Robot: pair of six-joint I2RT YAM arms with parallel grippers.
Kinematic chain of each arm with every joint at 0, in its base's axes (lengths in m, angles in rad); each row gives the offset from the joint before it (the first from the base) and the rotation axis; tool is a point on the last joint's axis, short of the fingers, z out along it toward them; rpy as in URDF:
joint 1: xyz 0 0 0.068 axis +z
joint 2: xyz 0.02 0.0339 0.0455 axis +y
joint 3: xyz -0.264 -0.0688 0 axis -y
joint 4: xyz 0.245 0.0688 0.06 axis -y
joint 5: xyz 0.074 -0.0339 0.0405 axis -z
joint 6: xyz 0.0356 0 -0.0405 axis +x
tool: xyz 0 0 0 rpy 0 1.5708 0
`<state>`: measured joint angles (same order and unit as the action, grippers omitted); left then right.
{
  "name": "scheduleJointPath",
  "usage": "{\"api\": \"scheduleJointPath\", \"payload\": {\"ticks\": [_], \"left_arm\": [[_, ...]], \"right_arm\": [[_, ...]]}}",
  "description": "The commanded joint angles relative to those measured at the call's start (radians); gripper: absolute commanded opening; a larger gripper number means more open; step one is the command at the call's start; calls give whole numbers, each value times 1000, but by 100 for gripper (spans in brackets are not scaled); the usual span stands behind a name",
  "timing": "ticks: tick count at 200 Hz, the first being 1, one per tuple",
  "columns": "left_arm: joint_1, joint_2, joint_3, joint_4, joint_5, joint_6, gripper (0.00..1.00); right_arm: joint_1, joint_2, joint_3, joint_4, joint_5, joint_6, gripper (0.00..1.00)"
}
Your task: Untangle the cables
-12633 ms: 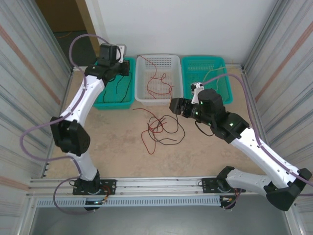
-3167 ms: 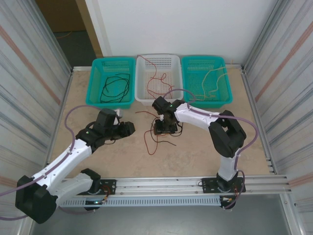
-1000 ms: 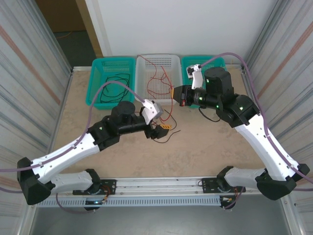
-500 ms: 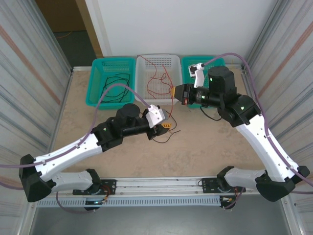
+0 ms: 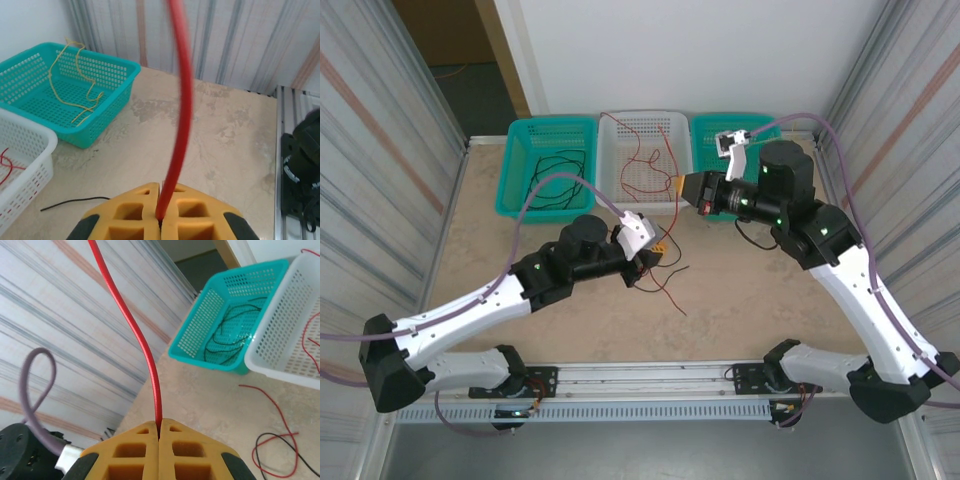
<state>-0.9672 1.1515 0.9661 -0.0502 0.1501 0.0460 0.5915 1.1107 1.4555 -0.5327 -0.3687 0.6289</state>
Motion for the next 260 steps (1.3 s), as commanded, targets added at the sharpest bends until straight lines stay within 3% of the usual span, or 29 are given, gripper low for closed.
{"api": "scheduleJointPath", "payload": {"ticks": [1, 39, 91, 132, 172, 183, 190, 202, 207, 210, 221, 260], "left_arm": [[35, 33, 20, 20, -77, -173, 0], [85, 58, 26, 77, -100, -412, 0], [101, 131, 106, -2, -101, -511, 0], [193, 91, -10, 172, -7, -776, 0], [195, 71, 23, 123, -8, -745, 0], [197, 60, 28, 96, -28, -720, 0], [199, 51, 34, 75, -42, -707, 0], [213, 36, 37, 50, -50, -692, 0], [221, 28, 36, 43, -49, -693, 0], [227, 24, 36, 38, -48, -695, 0], [243, 9, 30, 31, -40, -698, 0], [284, -25, 29, -17, -20, -680, 0]], "right_arm": [[17, -64, -52, 122, -25, 46, 0], [76, -104, -121, 197, -2, 66, 0], [208, -117, -185, 281, 42, 58, 0], [227, -154, -246, 312, 74, 60, 0], [227, -155, -254, 281, 129, 52, 0], [226, -156, -247, 261, 156, 42, 16], [225, -161, -239, 232, 195, 35, 36], [216, -169, -231, 189, 257, 31, 54], [206, -171, -227, 172, 273, 32, 71], [198, -172, -225, 161, 277, 34, 76], [167, -168, -218, 130, 278, 42, 81], [125, -98, -200, 77, 221, 71, 80]]}}
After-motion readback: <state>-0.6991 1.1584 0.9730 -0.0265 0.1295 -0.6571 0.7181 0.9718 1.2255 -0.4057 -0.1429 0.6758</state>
